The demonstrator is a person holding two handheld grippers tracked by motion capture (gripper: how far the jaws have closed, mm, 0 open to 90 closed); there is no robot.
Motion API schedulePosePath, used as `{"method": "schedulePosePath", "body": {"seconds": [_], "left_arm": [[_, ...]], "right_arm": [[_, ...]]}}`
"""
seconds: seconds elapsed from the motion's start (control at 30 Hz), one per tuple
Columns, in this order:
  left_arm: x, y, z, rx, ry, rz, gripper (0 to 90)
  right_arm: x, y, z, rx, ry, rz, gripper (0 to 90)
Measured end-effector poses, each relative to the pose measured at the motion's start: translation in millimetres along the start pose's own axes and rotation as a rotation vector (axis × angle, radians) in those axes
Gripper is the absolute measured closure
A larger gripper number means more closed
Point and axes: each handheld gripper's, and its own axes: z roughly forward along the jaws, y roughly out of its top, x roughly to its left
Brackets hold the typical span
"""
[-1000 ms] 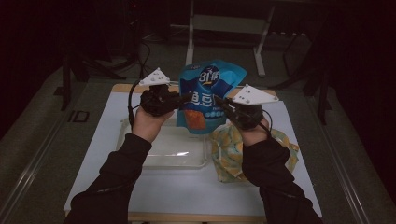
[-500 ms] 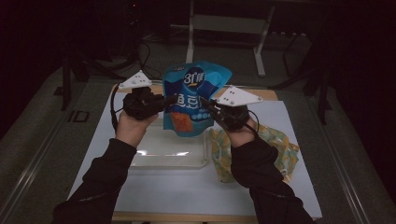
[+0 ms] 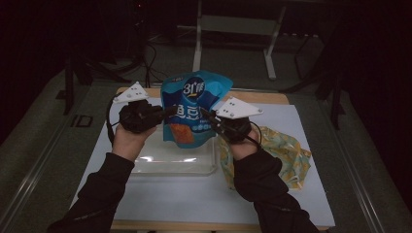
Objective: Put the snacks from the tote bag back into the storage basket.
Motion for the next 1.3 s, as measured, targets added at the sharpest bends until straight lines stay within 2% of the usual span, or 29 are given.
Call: {"method": "schedulePosePath", "body": {"seconds": [0.7,0.77,1.3], "left_arm": [[13.4,-39.0,10.0,0.015,-0.026,-0.038,88.6],[15.0,-45.7,12.5,0.014,-0.032,-0.05,88.6],[21.2,-82.2,31.3,0.047,-0.052,-0.074,88.6]], "right_arm": [[15.7,-33.4,19.3,0.034,0.005,0.02,89.0],[16.6,-37.1,21.0,0.039,0.006,0.018,89.0],[21.5,-71.5,32.8,0.091,0.023,0.039,88.9]]}}
